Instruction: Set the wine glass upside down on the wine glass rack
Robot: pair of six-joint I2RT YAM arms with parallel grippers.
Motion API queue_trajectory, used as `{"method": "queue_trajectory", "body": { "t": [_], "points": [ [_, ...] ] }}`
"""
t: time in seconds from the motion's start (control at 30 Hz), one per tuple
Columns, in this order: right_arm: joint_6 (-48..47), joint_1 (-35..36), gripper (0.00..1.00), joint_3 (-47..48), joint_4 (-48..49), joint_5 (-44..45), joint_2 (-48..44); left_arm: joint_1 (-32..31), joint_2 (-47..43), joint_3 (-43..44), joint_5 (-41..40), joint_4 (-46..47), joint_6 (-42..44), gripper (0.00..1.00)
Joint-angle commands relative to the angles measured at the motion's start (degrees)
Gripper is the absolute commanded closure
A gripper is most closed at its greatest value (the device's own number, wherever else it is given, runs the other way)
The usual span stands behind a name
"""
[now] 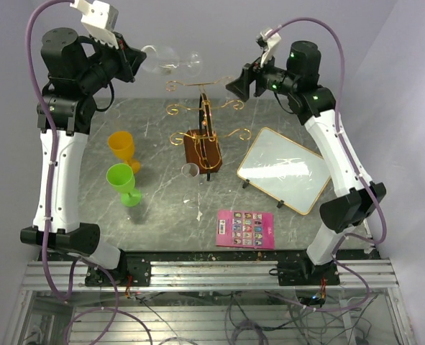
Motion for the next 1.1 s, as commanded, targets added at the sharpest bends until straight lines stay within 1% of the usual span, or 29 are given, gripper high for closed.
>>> {"method": "queue_trajectory", "body": {
  "t": [0.0,0.13,0.27,0.4,0.63,0.8,0.9,1.07],
  "points": [
    [13.5,1.7,0.27,3.4,6.0,-8.8,3.3,0.3,0.6,-0.4,7.5,9.5,-8.8,0.93],
    [18.3,2.7,0.30,4.9,8.7,-11.2,5.6,0.3,0.8,-1.9,9.1,10.9,-10.7,0.93],
    [18.3,3.6,0.34,6.8,8.7,-11.0,7.5,0.3,0.7,-3.3,10.2,11.9,-11.9,0.93],
    [20.4,3.8,0.39,6.6,10.0,-11.4,8.3,0.3,0.4,-4.6,10.7,12.6,-12.2,0.93],
    [22.5,4.0,0.57,6.9,10.2,-7.2,8.9,0.3,-0.3,-6.7,11.2,13.5,-12.7,0.93],
    [22.6,4.1,0.68,7.5,9.2,-3.7,9.0,0.3,-0.6,-7.3,11.5,13.9,-13.0,0.93],
    [22.8,4.2,0.70,7.5,9.2,-3.0,9.1,0.2,-0.7,-7.5,11.6,14.3,-13.3,0.93],
    [23.9,4.3,0.71,7.0,9.4,-3.2,9.5,0.2,-0.8,-8.2,12.1,14.9,-13.7,0.93]
  ]
}}
